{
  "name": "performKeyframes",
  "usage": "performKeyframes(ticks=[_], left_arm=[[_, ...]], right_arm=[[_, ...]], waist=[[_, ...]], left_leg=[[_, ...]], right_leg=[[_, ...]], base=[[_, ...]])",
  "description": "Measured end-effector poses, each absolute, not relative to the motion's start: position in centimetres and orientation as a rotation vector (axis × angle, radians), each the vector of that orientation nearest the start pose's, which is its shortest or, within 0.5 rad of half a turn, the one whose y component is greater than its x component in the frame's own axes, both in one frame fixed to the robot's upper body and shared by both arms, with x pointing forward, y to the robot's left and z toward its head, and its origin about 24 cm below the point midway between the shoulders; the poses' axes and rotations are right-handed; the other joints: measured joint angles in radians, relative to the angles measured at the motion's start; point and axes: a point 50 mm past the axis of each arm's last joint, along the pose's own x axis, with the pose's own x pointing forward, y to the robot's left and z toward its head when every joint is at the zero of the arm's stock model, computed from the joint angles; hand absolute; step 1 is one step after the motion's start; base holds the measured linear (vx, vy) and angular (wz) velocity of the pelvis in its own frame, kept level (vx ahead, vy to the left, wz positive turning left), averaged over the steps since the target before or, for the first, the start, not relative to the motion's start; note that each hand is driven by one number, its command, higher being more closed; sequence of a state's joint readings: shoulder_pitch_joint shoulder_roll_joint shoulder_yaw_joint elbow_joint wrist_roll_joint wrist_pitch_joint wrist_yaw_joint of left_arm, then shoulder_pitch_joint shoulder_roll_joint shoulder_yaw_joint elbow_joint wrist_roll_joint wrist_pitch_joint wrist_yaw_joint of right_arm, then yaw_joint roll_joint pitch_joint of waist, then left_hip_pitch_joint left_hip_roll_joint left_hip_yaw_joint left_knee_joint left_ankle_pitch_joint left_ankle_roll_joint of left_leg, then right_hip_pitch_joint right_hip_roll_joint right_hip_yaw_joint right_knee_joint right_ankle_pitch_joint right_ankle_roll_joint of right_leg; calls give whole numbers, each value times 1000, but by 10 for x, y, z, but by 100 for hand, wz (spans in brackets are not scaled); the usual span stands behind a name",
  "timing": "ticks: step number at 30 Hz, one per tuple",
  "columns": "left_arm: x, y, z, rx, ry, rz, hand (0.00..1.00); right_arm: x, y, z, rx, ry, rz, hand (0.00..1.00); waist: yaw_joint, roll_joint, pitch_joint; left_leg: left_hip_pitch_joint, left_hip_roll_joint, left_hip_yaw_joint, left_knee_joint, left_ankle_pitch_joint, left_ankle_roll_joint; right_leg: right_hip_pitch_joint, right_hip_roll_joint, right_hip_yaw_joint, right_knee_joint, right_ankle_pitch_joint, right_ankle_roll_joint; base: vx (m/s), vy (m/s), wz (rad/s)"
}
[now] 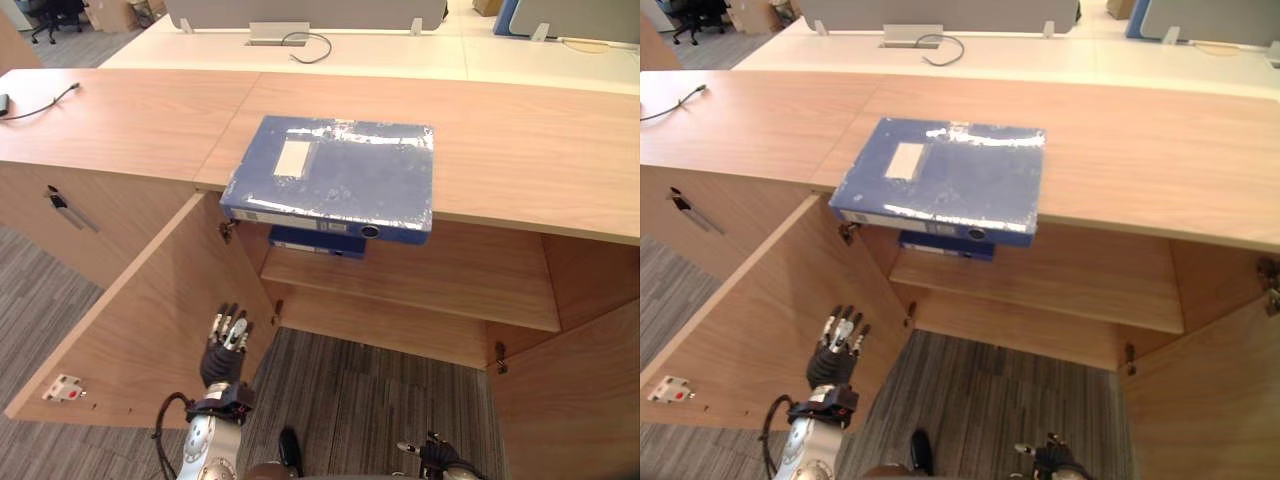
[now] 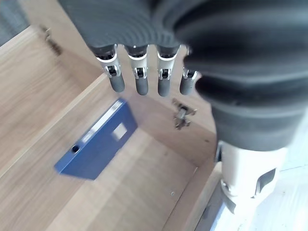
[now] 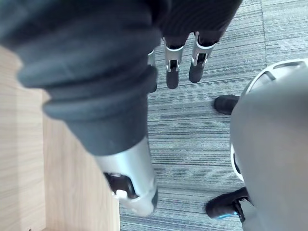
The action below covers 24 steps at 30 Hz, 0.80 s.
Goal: Walk over to the cabinet, pick up the folder, carry it to the office cabinet, place the folder inside the office cabinet, then close the office cabinet door
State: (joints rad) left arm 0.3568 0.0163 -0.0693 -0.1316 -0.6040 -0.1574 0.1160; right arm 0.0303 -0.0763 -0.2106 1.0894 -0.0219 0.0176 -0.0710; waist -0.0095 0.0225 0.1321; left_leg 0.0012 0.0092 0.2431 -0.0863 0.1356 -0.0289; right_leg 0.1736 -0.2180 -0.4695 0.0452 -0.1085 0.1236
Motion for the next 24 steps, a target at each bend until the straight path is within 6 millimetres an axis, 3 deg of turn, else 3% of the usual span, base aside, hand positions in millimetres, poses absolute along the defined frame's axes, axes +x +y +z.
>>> performKeyframes(ticks=[6,11,18,24], left_arm=[[177,174,19,-348,39,431,0],[179,172,32,-120,-22,480,0],[199,170,62,270,-216,528,0],[218,161,86,606,-400,459,0]], right_arm=[[101,-200,-161,-37,1120,-268,0],[97,-195,-162,-15,1122,-297,0],[94,-194,-163,-43,1136,-304,0],[96,-194,-164,-51,1145,-311,0]], waist=[[6,-1,-14],[7,-3,-34],[6,-8,-55],[-4,-12,-67]], left_leg=[[1,10,-27,-2,12,-2],[3,15,-29,-6,12,-3],[3,17,-26,-6,12,-3],[4,26,-11,-6,10,-6]], right_leg=[[19,16,-27,-5,-1,-2],[21,20,-27,-6,-4,-8],[21,23,-23,-11,-3,-9],[19,34,-8,-28,7,-16]], base=[[-14,-14,12],[0,0,0],[1,0,0],[7,-1,-8]])
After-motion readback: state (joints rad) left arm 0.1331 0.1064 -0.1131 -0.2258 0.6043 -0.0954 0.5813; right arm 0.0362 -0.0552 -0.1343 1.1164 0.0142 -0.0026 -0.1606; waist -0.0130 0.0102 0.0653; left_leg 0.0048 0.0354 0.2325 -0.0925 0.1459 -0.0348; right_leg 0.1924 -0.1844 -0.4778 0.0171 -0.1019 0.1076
